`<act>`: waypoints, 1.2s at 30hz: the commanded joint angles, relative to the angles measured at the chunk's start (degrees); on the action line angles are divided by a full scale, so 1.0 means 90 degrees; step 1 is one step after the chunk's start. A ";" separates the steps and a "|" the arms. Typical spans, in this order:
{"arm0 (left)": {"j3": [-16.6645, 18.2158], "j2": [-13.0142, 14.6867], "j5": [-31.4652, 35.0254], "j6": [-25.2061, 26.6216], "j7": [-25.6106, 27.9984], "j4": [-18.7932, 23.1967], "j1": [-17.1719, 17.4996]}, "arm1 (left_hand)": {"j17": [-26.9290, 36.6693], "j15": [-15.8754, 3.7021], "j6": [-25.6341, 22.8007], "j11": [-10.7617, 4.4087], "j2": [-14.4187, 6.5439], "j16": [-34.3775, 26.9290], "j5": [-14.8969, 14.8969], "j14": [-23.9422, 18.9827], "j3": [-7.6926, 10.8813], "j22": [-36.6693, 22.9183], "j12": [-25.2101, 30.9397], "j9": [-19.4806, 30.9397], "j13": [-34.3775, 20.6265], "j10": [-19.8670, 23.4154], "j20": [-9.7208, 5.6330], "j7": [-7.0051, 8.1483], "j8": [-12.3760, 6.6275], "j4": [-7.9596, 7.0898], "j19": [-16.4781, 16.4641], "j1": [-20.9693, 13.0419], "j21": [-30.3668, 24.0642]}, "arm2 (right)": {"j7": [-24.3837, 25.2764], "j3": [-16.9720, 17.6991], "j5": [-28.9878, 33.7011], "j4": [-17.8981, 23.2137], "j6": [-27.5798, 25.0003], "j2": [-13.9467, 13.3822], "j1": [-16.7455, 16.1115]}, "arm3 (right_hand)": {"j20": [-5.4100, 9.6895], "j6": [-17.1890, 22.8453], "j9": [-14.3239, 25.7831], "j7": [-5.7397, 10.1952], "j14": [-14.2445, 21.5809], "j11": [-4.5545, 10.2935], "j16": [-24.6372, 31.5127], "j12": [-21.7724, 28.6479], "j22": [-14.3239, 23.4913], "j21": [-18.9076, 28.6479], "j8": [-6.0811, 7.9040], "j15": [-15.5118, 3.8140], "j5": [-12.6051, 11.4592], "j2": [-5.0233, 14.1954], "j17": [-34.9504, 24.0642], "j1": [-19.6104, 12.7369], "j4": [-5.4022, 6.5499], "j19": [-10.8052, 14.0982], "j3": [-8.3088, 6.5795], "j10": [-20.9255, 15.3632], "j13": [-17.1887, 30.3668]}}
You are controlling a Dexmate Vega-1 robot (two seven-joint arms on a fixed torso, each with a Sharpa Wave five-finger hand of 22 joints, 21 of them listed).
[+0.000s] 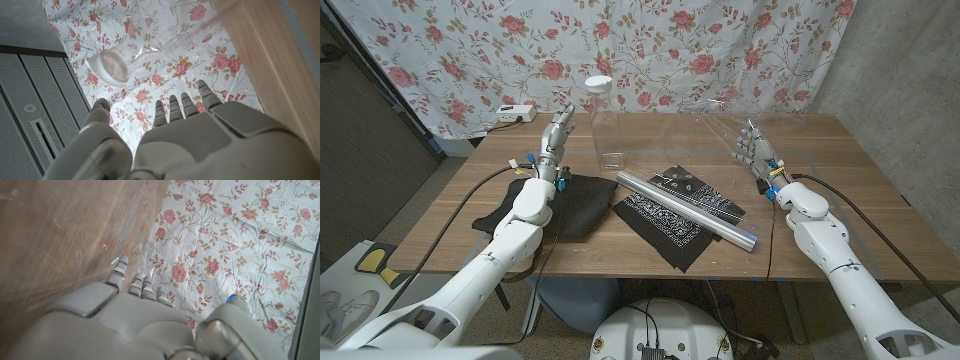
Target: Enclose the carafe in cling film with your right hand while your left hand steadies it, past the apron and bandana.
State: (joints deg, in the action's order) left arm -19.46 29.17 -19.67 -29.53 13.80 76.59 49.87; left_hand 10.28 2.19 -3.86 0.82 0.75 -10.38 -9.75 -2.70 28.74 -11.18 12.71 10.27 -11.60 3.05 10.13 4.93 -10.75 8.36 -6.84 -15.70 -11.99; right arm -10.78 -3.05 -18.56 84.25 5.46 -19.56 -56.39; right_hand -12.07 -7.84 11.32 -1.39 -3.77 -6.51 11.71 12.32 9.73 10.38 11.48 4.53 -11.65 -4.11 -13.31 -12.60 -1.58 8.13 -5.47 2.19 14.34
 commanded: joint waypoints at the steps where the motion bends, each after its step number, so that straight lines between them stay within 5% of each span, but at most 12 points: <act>1: -0.0043 0.0162 0.0633 -0.0089 0.0223 0.0032 -0.0228 | 0.0007 0.0064 0.0110 0.0007 -0.0006 0.0036 -0.0010 0.0149 -0.0022 0.0011 -0.0040 0.0024 -0.0018 -0.0095 0.0039 0.0077 0.0038 0.0002 0.0138 -0.0043 0.0067 | 0.0020 0.0018 0.0064 0.0087 0.0023 -0.0049 -0.0054 | -0.0021 -0.0019 0.0018 0.0025 -0.0017 0.0005 0.0011 0.0016 0.0015 -0.0005 0.0005 0.0026 0.0001 0.0058 0.0004 -0.0040 -0.0036 -0.0041 -0.0024 -0.0025 0.0010; 14: -0.0105 0.0217 0.1116 -0.0068 0.0523 0.0145 -0.0343 | 0.0009 0.0079 0.0092 0.0020 -0.0013 0.0009 -0.0011 0.0163 -0.0036 0.0022 -0.0009 0.0024 -0.0018 -0.0021 0.0053 0.0073 0.0016 -0.0006 0.0180 -0.0034 0.0072 | -0.0012 0.0085 0.0016 0.0196 0.0109 -0.0081 -0.0160 | -0.0019 -0.0005 0.0019 0.0065 -0.0035 0.0011 0.0011 0.0016 0.0015 -0.0006 0.0014 0.0022 0.0002 0.0085 0.0012 -0.0051 -0.0043 -0.0081 -0.0033 -0.0030 0.0003; 18: -0.0115 0.0325 0.1474 0.0028 0.0745 0.0145 -0.0402 | 0.0009 0.0099 -0.0143 0.0032 -0.0025 0.0024 -0.0012 0.0264 -0.0049 0.0031 -0.0017 0.0032 -0.0018 -0.0043 0.0073 0.0009 -0.0075 -0.0015 0.0253 -0.0023 0.0088 | 0.0002 0.0081 0.0016 0.0194 0.0134 -0.0082 -0.0181 | -0.0017 0.0027 0.0019 0.0236 -0.0046 0.0415 0.0022 0.0040 0.0016 0.0005 0.0031 0.0019 0.0011 0.0096 0.0035 -0.0081 -0.0075 -0.0137 -0.0034 -0.0114 -0.0017; 36: -0.0120 0.0566 0.1537 0.0532 0.0762 0.0551 -0.0487 | 0.0011 0.0151 0.0016 0.0071 -0.0029 0.0013 -0.0015 0.0355 -0.0072 0.0042 -0.0026 0.0036 -0.0019 -0.0077 0.0080 0.0026 -0.0004 -0.0021 0.0341 -0.0004 0.0098 | 0.0122 -0.0212 0.0477 0.0337 -0.0180 -0.0343 -0.0040 | -0.0015 0.0017 0.0019 0.0210 0.0008 0.0413 0.0055 0.0035 0.0016 0.0019 0.0029 -0.0084 0.0016 0.0127 0.0049 -0.0098 -0.0095 -0.0162 -0.0040 -0.0138 -0.0038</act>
State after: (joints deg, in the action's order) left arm -20.57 33.13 -5.72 -28.48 20.51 79.01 45.58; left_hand 10.27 3.38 -3.87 1.35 0.75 -10.19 -9.75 -0.08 28.51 -10.65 12.51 10.26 -11.58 2.15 10.84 5.12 -10.75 8.13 -4.28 -15.69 -11.33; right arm -10.67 -3.16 -17.50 86.25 6.02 -21.08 -57.57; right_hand -11.97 -7.49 11.32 0.53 -3.22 -3.03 12.16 12.32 9.73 10.37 11.48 3.55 -11.67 -3.51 -12.77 -13.21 -2.06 6.99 -5.95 0.97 13.81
